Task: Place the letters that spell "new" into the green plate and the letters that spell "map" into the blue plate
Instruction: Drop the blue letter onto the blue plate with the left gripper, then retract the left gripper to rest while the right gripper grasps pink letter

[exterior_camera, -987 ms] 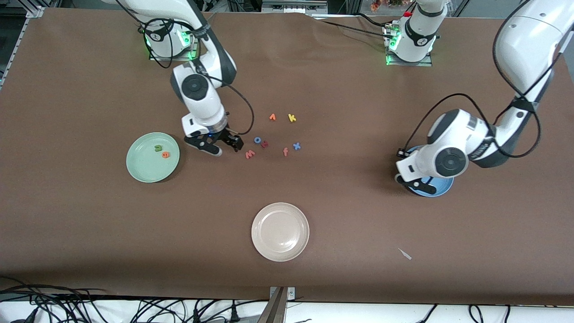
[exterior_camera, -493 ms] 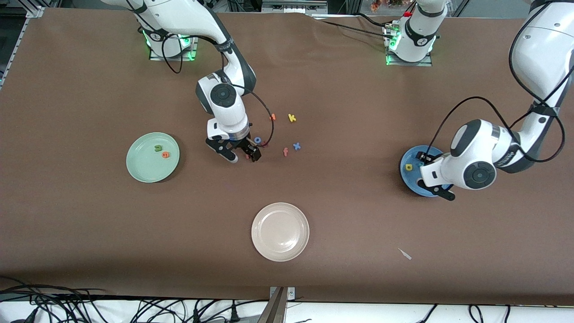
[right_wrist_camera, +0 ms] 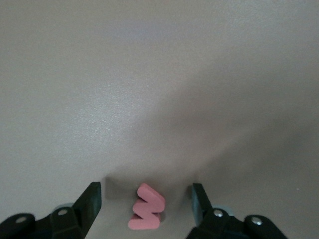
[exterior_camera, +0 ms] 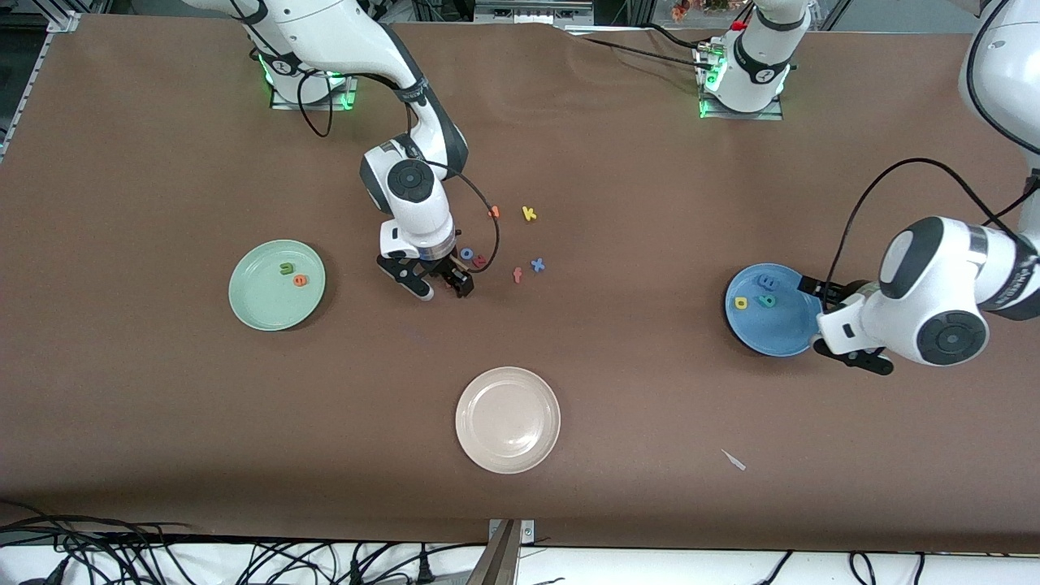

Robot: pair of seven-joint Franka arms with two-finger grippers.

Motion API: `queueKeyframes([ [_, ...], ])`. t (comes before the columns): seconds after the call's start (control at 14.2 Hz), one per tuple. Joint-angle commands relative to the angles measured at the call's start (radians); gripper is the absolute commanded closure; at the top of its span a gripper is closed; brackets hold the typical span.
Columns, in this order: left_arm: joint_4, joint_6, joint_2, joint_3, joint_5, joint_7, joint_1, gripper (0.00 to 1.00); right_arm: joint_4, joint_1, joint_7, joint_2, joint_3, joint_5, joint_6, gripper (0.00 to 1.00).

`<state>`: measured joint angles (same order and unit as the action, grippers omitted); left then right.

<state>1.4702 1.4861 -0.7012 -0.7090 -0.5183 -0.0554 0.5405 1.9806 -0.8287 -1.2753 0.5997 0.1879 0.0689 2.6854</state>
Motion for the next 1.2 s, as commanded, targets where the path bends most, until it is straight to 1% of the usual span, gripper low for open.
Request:
queueKeyframes([
  [0.0, -0.047, -0.050, 0.034, 0.003, 0.004, -0.018, -0.002, 0.00, -0.025, -0.012, -0.016, 0.020, 0.008, 0.008, 0.001, 0.31],
  [0.07, -0.033, -0.047, 0.078, 0.034, 0.007, -0.021, -0.014, 0.00, -0.026, -0.012, -0.021, 0.026, 0.008, 0.009, 0.001, 0.32],
  [0.14, -0.025, -0.040, 0.113, 0.087, 0.036, -0.024, -0.040, 0.00, -0.029, -0.012, -0.025, 0.029, 0.008, 0.009, 0.001, 0.32],
  [0.21, 0.001, -0.012, 0.170, 0.158, 0.111, -0.018, -0.080, 0.00, -0.029, -0.012, -0.027, 0.032, 0.007, 0.009, 0.002, 0.35],
  [0.28, 0.054, 0.049, 0.252, 0.265, 0.224, -0.018, -0.114, 0.00, -0.031, -0.012, -0.027, 0.032, 0.007, 0.009, 0.002, 0.35],
  [0.35, 0.097, 0.103, 0.322, 0.384, 0.376, -0.012, -0.163, 0.00, -0.032, -0.012, -0.030, 0.032, 0.007, 0.011, 0.002, 0.36],
  [0.42, 0.131, 0.126, 0.372, 0.495, 0.483, 0.003, -0.222, 0.00, -0.036, -0.013, -0.030, 0.032, 0.007, 0.012, 0.002, 0.36],
  [0.49, 0.140, 0.141, 0.402, 0.560, 0.515, 0.006, -0.262, 0.00, -0.037, -0.013, -0.033, 0.037, 0.007, 0.012, 0.001, 0.35],
  [0.56, 0.147, 0.170, 0.437, 0.575, 0.517, 0.003, -0.275, 0.00, -0.039, -0.013, -0.044, 0.037, 0.007, 0.011, 0.001, 0.35],
  [0.63, 0.150, 0.177, 0.484, 0.576, 0.517, 0.002, -0.289, 0.00, -0.045, -0.015, -0.045, 0.037, 0.005, 0.011, 0.001, 0.35],
  [0.7, 0.150, 0.181, 0.523, 0.579, 0.508, 0.006, -0.327, 0.00, -0.051, -0.018, -0.049, 0.038, 0.007, 0.011, 0.001, 0.35],
  [0.85, 0.153, 0.180, 0.587, 0.614, 0.501, 0.003, -0.373, 0.00, -0.059, -0.024, -0.064, 0.040, 0.007, 0.011, -0.001, 0.34],
  [0.99, 0.168, 0.162, 0.623, 0.618, 0.517, -0.004, -0.384, 0.00, -0.060, -0.026, -0.064, 0.042, 0.007, 0.008, -0.002, 0.34],
  [1.06, 0.170, 0.130, 0.621, 0.618, 0.518, -0.009, -0.396, 0.00, -0.060, -0.027, -0.064, 0.043, 0.007, 0.008, -0.002, 0.35],
  [1.13, 0.168, 0.114, 0.621, 0.622, 0.508, -0.008, -0.430, 0.00, -0.060, -0.027, -0.065, 0.048, 0.007, 0.008, -0.002, 0.37],
])
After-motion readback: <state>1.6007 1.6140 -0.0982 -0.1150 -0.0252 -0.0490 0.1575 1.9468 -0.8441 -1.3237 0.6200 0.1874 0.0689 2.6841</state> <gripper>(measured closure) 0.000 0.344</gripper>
